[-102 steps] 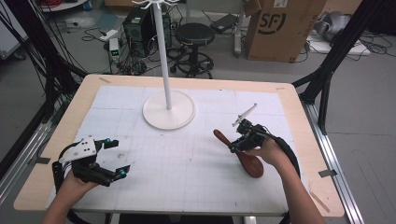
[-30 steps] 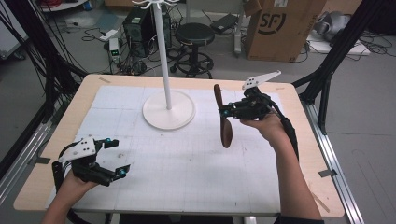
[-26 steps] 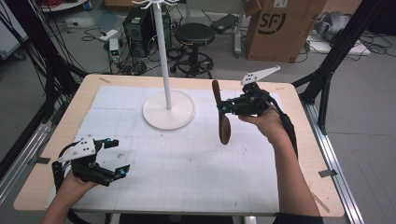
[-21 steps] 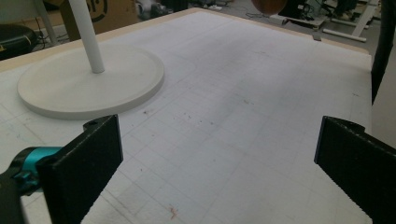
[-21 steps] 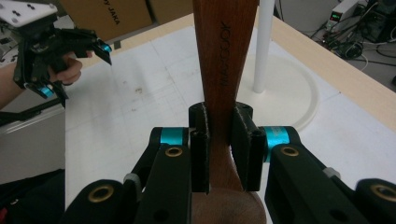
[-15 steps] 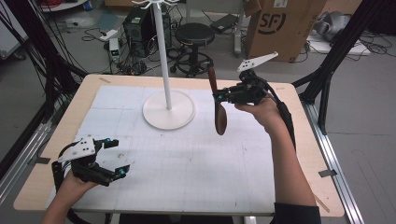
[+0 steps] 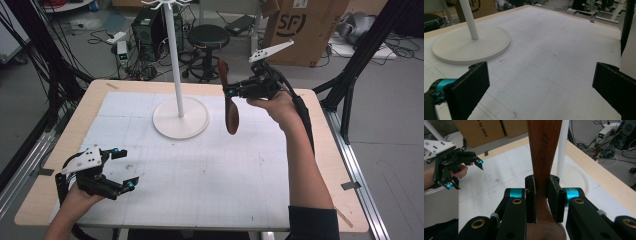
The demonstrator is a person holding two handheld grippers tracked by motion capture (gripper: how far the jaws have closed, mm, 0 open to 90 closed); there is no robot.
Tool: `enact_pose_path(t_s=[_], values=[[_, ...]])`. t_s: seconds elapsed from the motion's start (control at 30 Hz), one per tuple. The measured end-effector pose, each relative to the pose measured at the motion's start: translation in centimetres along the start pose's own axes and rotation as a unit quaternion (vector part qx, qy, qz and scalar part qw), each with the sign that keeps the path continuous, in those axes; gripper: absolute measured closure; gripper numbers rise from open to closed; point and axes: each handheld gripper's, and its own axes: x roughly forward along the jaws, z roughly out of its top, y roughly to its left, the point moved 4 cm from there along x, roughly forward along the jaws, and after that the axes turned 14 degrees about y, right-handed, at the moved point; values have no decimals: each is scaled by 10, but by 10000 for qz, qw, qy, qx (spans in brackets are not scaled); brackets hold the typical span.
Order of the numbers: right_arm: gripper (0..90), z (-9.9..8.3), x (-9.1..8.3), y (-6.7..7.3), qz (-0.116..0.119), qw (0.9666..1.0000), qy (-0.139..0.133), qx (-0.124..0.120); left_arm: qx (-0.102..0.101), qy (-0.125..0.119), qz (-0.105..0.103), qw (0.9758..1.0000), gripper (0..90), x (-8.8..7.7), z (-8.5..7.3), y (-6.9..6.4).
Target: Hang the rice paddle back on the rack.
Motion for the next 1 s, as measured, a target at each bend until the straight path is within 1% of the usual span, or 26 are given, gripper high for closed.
enact_pose_path(t_s=[0.13, 0.23, 0.37, 0.43, 0.53, 0.63, 0.67, 0.77, 0.83, 0.87, 1.0], values=[[782, 9, 0, 0, -8, 10000, 38, -4, 0, 18, -11, 10000, 17, 0, 0, 0], [782, 16, -1, 1, -6, 10000, -7, -33, 7, 10, -4, 10000, 17, -1, 0, 1], [782, 26, -5, -1, -56, 9999, -62, -62, -33, -23, -37, 10000, 17, -1, 0, 1], [781, 31, -6, 0, -67, 10000, -41, -38, -23, 2, -52, 10000, 17, 0, 0, 1], [782, 38, -6, -1, -93, 9999, -51, -76, -22, 9, -67, 10000, 17, 1, 0, 0], [782, 45, -6, -2, -69, 9999, -70, -79, -17, 4, -73, 10000, 17, 0, 0, 0], [782, 47, -6, -2, -45, 10000, -46, -19, -14, 0, -86, 10000, 17, 0, 0, 0], [782, 55, -5, -3, -36, 10000, -67, -38, -29, -19, -84, 10000, 17, 0, 0, -1], [782, 60, -5, -4, -48, 9999, -66, -71, -3, 0, -73, 10000, 17, 0, 0, -1], [782, 63, -6, -4, -38, 10000, -34, -38, 6, 1, -76, 10000, 17, 0, 0, -1], [781, 74, -8, -6, -68, 9999, -70, -63, -13, -13, -79, 10000, 17, -1, 0, -1]])
